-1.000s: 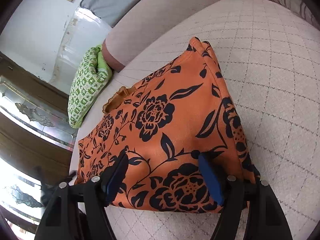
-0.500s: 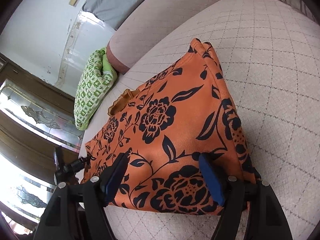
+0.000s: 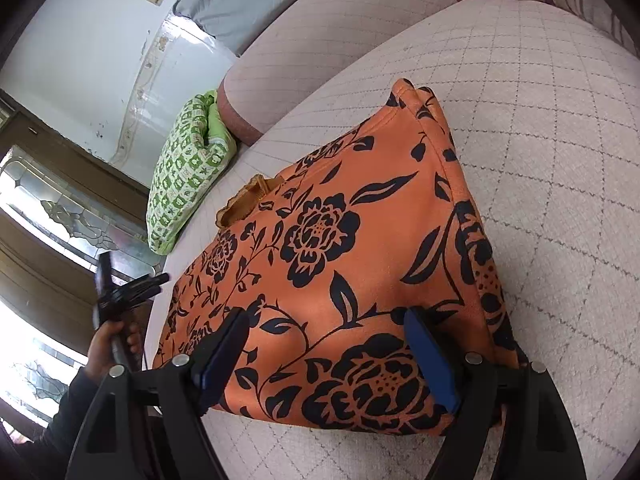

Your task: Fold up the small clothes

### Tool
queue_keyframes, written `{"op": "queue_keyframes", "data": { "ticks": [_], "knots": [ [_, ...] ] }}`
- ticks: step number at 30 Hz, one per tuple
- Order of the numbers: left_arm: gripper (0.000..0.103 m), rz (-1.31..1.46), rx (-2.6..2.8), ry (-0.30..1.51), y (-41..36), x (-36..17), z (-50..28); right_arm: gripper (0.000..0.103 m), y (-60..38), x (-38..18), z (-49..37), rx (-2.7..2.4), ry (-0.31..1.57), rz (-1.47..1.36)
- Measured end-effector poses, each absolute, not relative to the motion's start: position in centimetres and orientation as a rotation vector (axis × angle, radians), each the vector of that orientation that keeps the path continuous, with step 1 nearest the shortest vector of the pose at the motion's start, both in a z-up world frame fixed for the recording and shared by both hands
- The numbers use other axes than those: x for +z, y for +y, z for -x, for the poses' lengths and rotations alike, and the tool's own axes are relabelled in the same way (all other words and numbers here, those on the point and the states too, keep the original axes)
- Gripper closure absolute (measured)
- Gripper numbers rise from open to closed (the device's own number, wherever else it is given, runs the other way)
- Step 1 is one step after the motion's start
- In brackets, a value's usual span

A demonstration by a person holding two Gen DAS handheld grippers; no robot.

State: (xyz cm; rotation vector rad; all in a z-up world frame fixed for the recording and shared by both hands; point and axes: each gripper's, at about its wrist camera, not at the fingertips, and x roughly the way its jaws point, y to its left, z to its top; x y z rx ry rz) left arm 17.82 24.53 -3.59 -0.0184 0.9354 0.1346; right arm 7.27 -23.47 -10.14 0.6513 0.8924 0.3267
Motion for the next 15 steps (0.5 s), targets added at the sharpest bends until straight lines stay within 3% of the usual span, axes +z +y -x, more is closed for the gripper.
{"op": "queue_keyframes", "data": {
  "ticks": [2,6,15],
  "knots": [
    [0.037,0.030,0.117,0.907,24.4,-3.0,-14.6,0.021,-23.3,-10.1,-7.2,0.323,0.891,-0.645],
    [0.032,0.006,0.068,0.868,21.6,-2.3,-9.4,0.021,-23.2,-10.0,-7.0,0.318,0.887,-0.644],
    [0.031,-0.029,-0.012,0.898,14.7,-4.0,-4.7,0.021,-23.8,-7.3,-3.5,0.302,0.791,-0.652]
  ]
}}
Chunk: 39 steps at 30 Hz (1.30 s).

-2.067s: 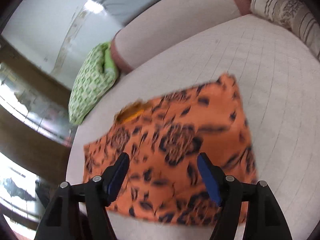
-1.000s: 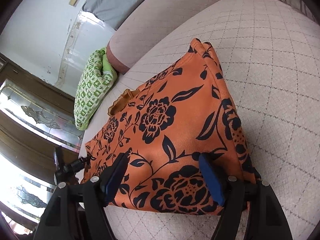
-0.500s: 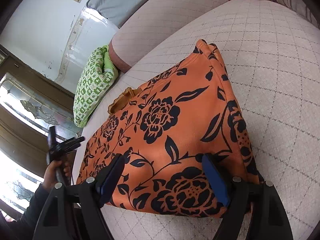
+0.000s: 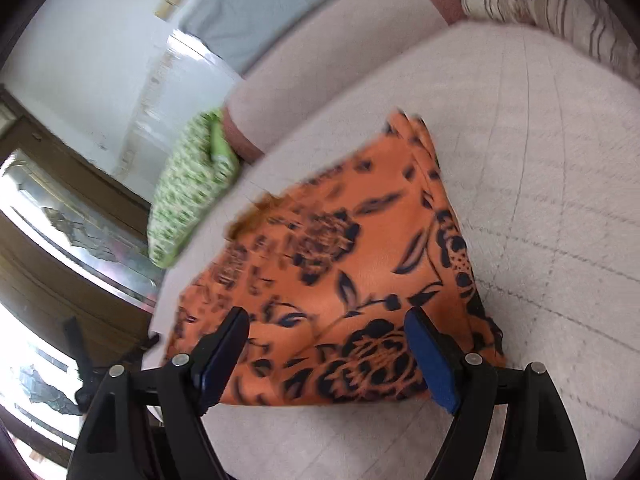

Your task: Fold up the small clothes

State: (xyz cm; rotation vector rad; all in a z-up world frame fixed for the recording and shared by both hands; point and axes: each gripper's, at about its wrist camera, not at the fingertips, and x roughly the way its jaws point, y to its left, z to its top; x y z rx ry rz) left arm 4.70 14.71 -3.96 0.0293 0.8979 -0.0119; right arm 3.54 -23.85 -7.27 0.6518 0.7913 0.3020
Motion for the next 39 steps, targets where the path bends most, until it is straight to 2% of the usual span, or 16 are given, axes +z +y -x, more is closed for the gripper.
{"op": "queue_keyframes", "data": {
  "ticks": [5,7,9,13,18,27,29,30,31,34,37,38,39],
  "knots": [
    [0.031,-0.027,-0.048,0.915,12.5,-4.1,-3.9,0.021,-23.5,-8.0,-2.1,0.345,0.843,-0.718],
    [0.031,-0.030,-0.053,0.916,12.2,-3.9,-3.8,0.021,-24.6,-10.4,-2.7,0.238,0.942,-0.772],
    [0.031,-0.025,-0.061,0.917,12.1,-3.7,-3.6,0.021,-25.7,-10.5,-2.2,0.238,0.903,-0.865],
    [0.031,-0.015,-0.060,0.919,12.1,-3.7,-3.8,0.020,-26.2,-8.4,-0.5,0.216,0.839,-0.841],
    [0.029,0.008,-0.064,0.934,11.7,-4.2,-4.2,0.020,-27.6,-11.3,0.6,0.163,0.915,-0.995],
    [0.027,0.113,-0.162,0.959,8.8,-6.2,-5.8,0.021,-28.8,-12.4,-0.9,0.074,0.849,-1.192],
    [0.026,0.091,-0.153,0.980,8.3,-7.1,-6.3,0.039,-28.8,-12.6,-1.6,0.059,0.849,-1.188],
    [0.026,0.077,-0.144,0.995,8.1,-7.8,-6.5,0.065,-28.7,-12.8,-2.2,0.045,0.868,-1.189],
    [0.026,0.055,-0.137,1.001,7.8,-8.4,-6.7,0.086,-28.8,-13.3,-2.5,0.039,0.888,-1.197],
    [0.024,-0.027,-0.142,0.957,7.1,-8.5,-6.3,0.093,-28.4,-13.0,-2.4,0.035,0.879,-1.128],
    [0.024,0.001,-0.145,0.951,7.3,-8.5,-6.3,0.094,-26.5,-8.4,-1.5,0.021,0.802,-0.872],
    [0.024,0.010,-0.144,0.950,7.4,-8.4,-6.3,0.093,-26.1,-8.1,-1.7,0.008,0.816,-0.812],
    [0.024,0.018,-0.145,0.949,7.4,-8.3,-6.3,0.089,-26.0,-9.7,-2.6,-0.013,0.911,-0.773]
  ]
}}
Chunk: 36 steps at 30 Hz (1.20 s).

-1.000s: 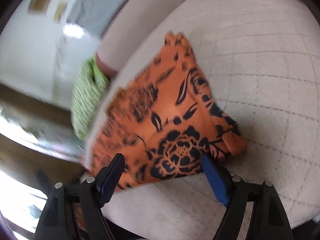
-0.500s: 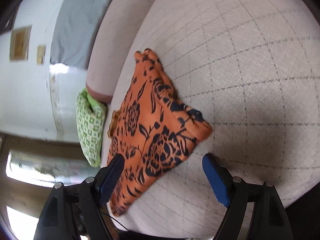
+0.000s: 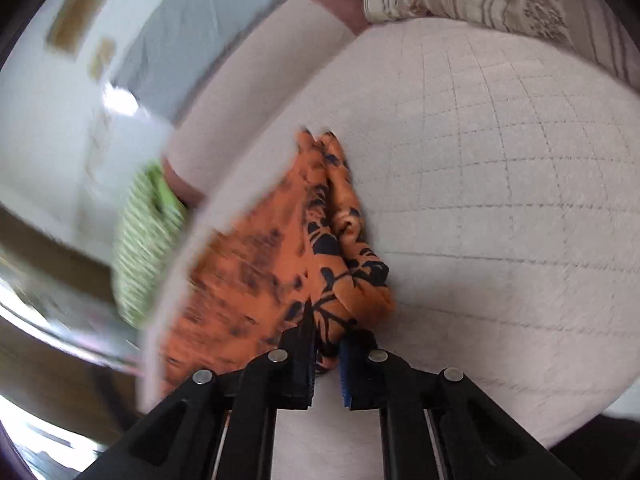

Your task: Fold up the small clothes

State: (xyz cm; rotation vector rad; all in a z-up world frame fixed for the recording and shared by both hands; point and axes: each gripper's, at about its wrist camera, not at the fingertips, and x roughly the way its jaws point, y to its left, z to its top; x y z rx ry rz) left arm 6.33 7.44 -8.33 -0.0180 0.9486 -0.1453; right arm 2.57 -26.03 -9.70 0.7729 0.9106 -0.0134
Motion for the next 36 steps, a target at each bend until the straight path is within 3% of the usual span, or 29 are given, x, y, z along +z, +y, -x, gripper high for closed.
{"op": "queue_keyframes", "data": {
  "ticks": [2,5,6,7,14,18,20,21,22,26,30,36],
  "knots": [
    [0.024,0.025,-0.161,0.944,7.8,-8.1,-6.4,0.088,-27.1,-12.4,-2.5,0.003,0.978,-0.891],
    [0.024,0.026,-0.168,0.931,8.3,-8.4,-6.6,0.063,-28.3,-10.3,-1.0,-0.010,0.931,-0.853],
    [0.022,0.018,-0.175,0.918,8.3,-8.6,-6.6,0.042,-28.7,-9.6,-0.7,-0.015,0.911,-0.841],
    [0.021,0.006,-0.183,0.903,8.2,-8.8,-6.5,0.034,-28.9,-8.9,-0.8,-0.017,0.893,-0.826],
    [0.015,-0.004,-0.197,0.846,7.9,-9.2,-5.8,0.034,-30.8,-5.3,-10.7,0.139,0.802,-0.688],
    [0.013,-0.002,-0.216,0.824,8.1,-9.3,-5.6,0.035,-30.1,-7.7,-19.1,0.175,0.932,-0.603],
    [0.012,-0.015,-0.223,0.813,8.0,-9.4,-5.5,0.046,-29.4,-9.3,-21.0,0.185,0.999,-0.585],
    [0.011,-0.018,-0.226,0.811,7.9,-9.5,-5.5,0.076,-28.8,-10.2,-21.8,0.185,1.037,-0.557],
    [0.011,-0.020,-0.228,0.809,7.9,-9.5,-5.5,0.088,-28.4,-10.4,-21.9,0.171,1.046,-0.519],
    [0.011,-0.010,-0.229,0.805,8.0,-9.5,-5.4,0.090,-26.4,-6.8,-20.4,0.137,0.905,-0.394],
    [0.010,-0.015,-0.244,0.809,8.0,-9.4,-5.3,0.089,-27.9,-10.7,-21.1,0.056,0.970,-0.464],
    [0.010,0.055,-0.255,0.826,9.0,-8.7,-5.2,0.085,-27.8,-6.8,-18.4,-0.009,0.936,-0.399]
  ]
}}
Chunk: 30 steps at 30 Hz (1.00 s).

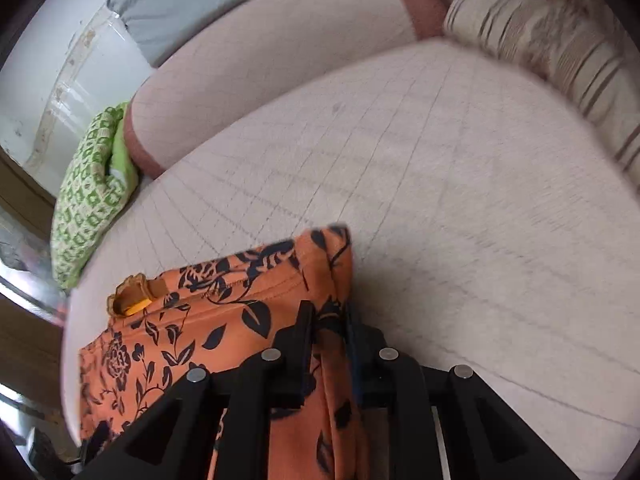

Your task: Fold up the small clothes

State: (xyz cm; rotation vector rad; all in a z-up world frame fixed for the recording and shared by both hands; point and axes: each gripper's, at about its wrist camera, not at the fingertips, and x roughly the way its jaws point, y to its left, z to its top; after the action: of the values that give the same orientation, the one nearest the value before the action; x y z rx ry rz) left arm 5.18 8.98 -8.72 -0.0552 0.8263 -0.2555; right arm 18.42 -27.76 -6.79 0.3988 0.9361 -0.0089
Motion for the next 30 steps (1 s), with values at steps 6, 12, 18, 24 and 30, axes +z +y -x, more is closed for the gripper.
{"op": "queue_keyframes", "data": {
  "ticks": [6,12,18,24,30],
  "knots": [
    [0.010,0.102,-0.204,0.776,10.6,-7.5,-4.6,0.085,-24.2,-3.4,-17.3,0.202,0.897,-0.375],
    [0.010,0.039,-0.190,0.836,10.2,-8.7,-5.4,0.097,-27.3,-10.9,-19.4,0.166,1.053,-0.661],
    [0.010,0.059,-0.188,0.846,10.5,-8.8,-5.4,0.077,-26.2,-6.7,-15.4,0.158,0.960,-0.527],
    [0.010,0.039,-0.193,0.847,10.3,-8.9,-5.4,0.021,-27.7,-6.7,-11.6,0.073,0.969,-0.460],
    [0.010,0.050,-0.195,0.848,10.4,-8.9,-5.3,0.021,-28.8,-9.1,-10.0,0.071,1.027,-0.499]
  ]
}}
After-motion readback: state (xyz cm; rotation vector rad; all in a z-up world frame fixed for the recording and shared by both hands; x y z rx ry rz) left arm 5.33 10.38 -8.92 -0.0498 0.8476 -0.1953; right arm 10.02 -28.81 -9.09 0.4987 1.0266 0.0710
